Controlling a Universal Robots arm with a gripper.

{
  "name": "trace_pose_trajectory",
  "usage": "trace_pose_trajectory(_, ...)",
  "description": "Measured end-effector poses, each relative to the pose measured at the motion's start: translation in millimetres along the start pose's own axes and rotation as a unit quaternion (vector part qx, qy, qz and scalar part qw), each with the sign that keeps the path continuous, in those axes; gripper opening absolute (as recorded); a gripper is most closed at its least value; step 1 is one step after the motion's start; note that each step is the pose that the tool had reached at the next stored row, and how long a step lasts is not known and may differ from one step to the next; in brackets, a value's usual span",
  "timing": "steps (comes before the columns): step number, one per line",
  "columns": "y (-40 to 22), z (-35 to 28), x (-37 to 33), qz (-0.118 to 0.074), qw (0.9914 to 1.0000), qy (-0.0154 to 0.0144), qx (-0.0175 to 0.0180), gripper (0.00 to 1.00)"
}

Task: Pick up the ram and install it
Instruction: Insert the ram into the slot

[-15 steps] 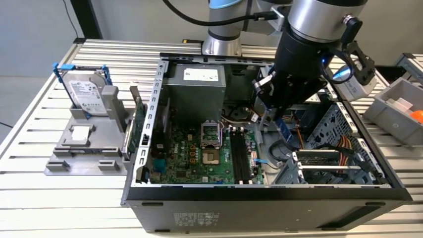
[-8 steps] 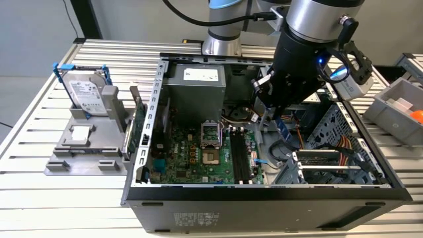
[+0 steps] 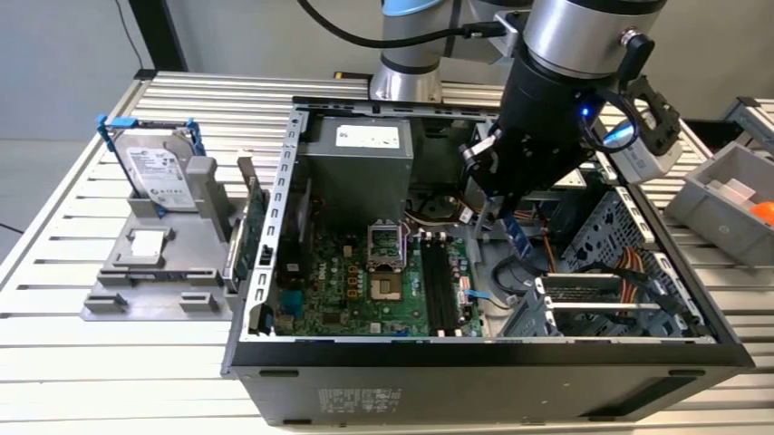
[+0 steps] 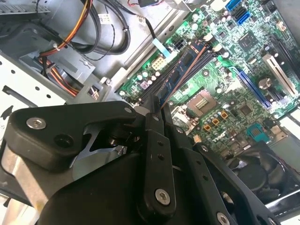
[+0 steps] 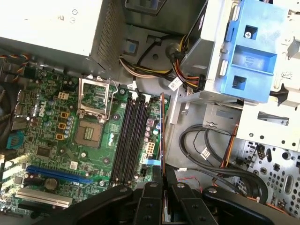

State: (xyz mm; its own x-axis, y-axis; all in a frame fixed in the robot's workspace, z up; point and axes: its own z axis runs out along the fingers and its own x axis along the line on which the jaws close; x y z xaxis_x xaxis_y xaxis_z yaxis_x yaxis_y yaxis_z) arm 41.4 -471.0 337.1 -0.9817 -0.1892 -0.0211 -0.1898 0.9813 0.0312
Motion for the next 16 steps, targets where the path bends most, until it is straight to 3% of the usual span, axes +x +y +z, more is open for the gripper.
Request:
trace_pose_trajectory(12, -0.1, 0.1, 0.0, 0.001, 1.00000, 0.0007, 0.0000, 0.00)
trace_pose_trajectory(16, -0.1, 2.1, 0.0, 0.032, 0.99950, -0.0003, 0.0005, 0.00)
